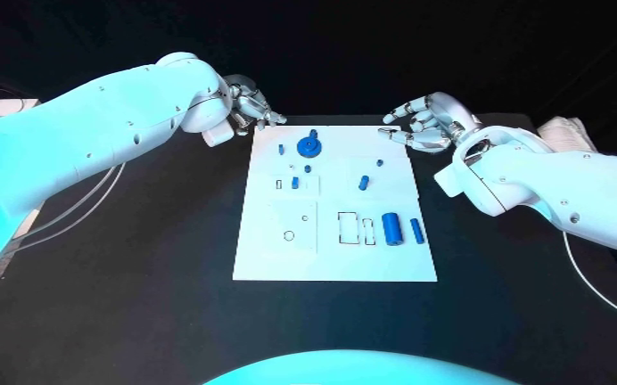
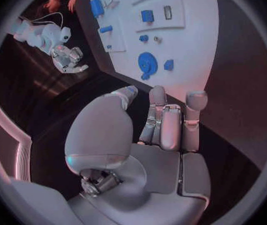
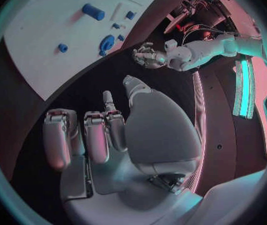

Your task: Assemble the parts on the task board

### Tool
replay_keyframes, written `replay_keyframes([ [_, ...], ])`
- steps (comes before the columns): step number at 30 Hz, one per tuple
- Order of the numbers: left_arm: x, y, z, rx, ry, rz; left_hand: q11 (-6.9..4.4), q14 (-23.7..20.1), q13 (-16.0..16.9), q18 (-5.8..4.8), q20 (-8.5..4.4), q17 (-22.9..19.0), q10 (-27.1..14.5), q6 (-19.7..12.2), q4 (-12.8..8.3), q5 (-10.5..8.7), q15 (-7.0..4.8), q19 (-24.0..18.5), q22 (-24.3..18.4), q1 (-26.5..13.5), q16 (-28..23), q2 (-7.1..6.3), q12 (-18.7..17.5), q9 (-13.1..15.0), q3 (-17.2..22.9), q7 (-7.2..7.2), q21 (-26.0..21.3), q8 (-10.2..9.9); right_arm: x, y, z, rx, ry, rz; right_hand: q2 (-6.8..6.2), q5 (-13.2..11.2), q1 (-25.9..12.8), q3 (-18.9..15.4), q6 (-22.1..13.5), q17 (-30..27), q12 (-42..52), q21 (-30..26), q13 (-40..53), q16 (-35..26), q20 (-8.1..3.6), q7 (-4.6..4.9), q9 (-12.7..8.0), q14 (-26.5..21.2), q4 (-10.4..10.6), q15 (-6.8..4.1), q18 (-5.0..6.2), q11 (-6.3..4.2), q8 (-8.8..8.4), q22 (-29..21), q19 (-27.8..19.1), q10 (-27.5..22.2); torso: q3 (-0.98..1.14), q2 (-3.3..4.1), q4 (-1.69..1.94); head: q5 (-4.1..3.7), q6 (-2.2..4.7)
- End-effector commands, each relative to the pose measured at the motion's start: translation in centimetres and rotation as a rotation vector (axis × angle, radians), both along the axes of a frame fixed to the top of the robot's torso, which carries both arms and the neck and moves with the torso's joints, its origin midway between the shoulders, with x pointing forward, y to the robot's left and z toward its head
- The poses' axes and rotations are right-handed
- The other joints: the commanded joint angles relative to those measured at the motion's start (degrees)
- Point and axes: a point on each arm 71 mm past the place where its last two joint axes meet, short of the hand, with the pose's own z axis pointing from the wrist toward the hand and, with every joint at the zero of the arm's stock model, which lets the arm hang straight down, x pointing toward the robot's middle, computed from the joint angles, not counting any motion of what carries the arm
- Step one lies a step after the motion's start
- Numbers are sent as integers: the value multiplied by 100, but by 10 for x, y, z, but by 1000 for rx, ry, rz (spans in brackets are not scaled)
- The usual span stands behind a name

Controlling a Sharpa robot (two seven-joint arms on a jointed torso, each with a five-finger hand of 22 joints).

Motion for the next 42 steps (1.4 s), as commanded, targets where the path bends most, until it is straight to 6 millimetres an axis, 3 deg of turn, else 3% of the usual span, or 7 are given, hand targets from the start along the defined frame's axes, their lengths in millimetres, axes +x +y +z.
replay_keyframes([
  [1,7,-1,5,74,-73,-9,19,12,-12,80,22,93,-12,-20,38,-23,18,64,29,-48,26,-37,-14,-20,-30,11,8,-8,0,2,0,2,-7,17,-3,28,-29,41,18,915,-9,-33,1066,-10,-26,-29,-6,455,1,-19,111,-23,24,1123,331,133,0,29,-16,35,58],
  [12,15,-4,-9,206,48,-12,6,92,-33,46,23,209,28,43,38,-36,11,209,183,-240,110,27,21,-65,-129,-9,94,34,-1,6,0,1,-9,26,1,31,-21,52,17,914,-5,-39,1070,-11,-26,-29,-7,455,-2,-19,113,-24,24,1120,329,137,-21,113,-45,108,161],
  [18,17,-4,-13,230,89,-18,-9,169,-33,12,11,328,82,92,42,-40,-3,349,356,-319,194,44,62,-91,-184,-24,209,59,-1,7,1,-2,-13,32,1,31,-21,52,17,914,-5,-39,1070,-11,-26,-29,-7,455,-2,-19,113,-24,24,1120,329,137,-27,138,-59,136,183],
  [42,13,-16,-27,175,219,-91,-11,164,-51,15,8,330,65,121,42,-35,-2,327,339,-485,211,184,65,-158,-233,-30,203,49,-1,11,1,-3,-14,40,1,31,-21,52,17,914,-5,-39,1070,-11,-26,-29,-7,455,-2,-19,113,-24,24,1120,329,137,-31,131,-49,117,161],
])
